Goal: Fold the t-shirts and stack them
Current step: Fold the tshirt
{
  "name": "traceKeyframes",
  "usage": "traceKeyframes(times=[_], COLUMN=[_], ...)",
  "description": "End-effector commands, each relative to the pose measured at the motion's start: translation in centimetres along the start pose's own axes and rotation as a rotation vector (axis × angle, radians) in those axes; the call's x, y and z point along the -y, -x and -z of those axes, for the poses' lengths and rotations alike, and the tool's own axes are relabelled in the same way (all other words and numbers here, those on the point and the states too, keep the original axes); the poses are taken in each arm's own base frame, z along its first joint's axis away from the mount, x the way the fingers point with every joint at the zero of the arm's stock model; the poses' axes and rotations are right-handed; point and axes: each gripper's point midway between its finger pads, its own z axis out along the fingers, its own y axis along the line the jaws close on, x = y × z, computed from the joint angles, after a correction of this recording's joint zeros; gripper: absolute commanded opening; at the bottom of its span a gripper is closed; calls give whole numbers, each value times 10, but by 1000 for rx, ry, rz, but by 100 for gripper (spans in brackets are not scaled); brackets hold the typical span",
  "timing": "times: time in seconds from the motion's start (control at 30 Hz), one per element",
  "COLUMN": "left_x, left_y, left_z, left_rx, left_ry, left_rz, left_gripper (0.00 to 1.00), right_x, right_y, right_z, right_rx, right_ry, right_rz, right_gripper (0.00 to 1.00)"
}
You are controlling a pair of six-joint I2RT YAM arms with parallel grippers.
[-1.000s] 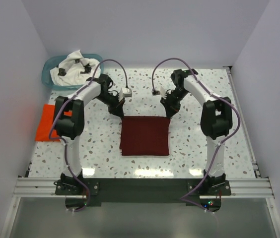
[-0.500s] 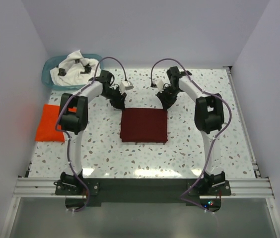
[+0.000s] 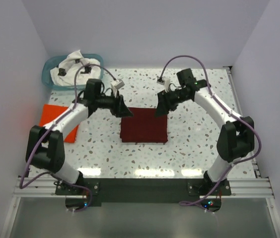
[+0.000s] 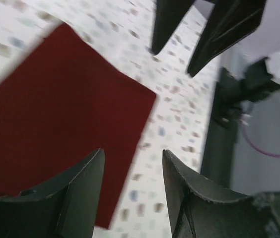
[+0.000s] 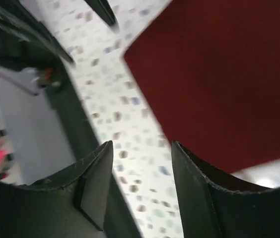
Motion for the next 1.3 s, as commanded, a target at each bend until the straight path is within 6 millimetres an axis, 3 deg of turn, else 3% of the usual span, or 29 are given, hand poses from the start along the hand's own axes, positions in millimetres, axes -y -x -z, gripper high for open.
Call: traceKeyframes(times=[0.0,0.07,0.2,0.3,0.33,0.4,0.5,0.63,0.8,0.87,0.9,0.97,1.0,1.03,1.13,1.2,1.27], left_x=[64,70,54,30,22,-3,-26,-25,-26,-28,-23,-33,-30,-37,-58,-68,-82], left_y=[-37,-61,-105,-146,-158,-176,-184,-197,-170,-157,-147,-126,-114,-103,-77,-63,-63], left_z=[-26,-33,-48,-53,-52,-50,-44,-36,-16,1,12,31,41,47,76,92,102], left_rx=[-22,-73,-150,-232,-257,-265,-253,-314,-253,-221,-208,-143,-125,-112,-15,39,46], left_ry=[-229,-254,-244,-200,-170,-130,-97,-108,-131,-132,-128,-100,-76,-28,145,238,360], left_rz=[243,323,473,589,632,687,717,760,689,665,668,583,546,486,438,427,474], left_gripper=[55,54,54,54,54,54,54,55,57,57,57,57,57,57,59,60,60], right_x=[-63,-68,-57,-35,-17,7,37,49,54,51,50,46,44,43,40,25,10], right_y=[-30,-52,-80,-111,-127,-137,-157,-170,-177,-172,-158,-138,-112,-99,-55,-30,-17], right_z=[-38,-50,-71,-86,-95,-96,-93,-86,-67,-52,-43,-30,-19,-15,-11,-22,-36], right_rx=[-60,-114,-175,-257,-296,-294,-319,-344,-380,-392,-366,-317,-239,-202,-110,-70,-68], right_ry=[291,319,332,307,257,220,155,99,36,25,3,-16,-43,-62,-172,-238,-338], right_rz=[-228,-311,-385,-462,-492,-536,-623,-647,-625,-575,-512,-426,-352,-327,-162,-24,142], right_gripper=[53,47,44,45,45,45,45,45,44,45,45,45,45,46,48,49,51])
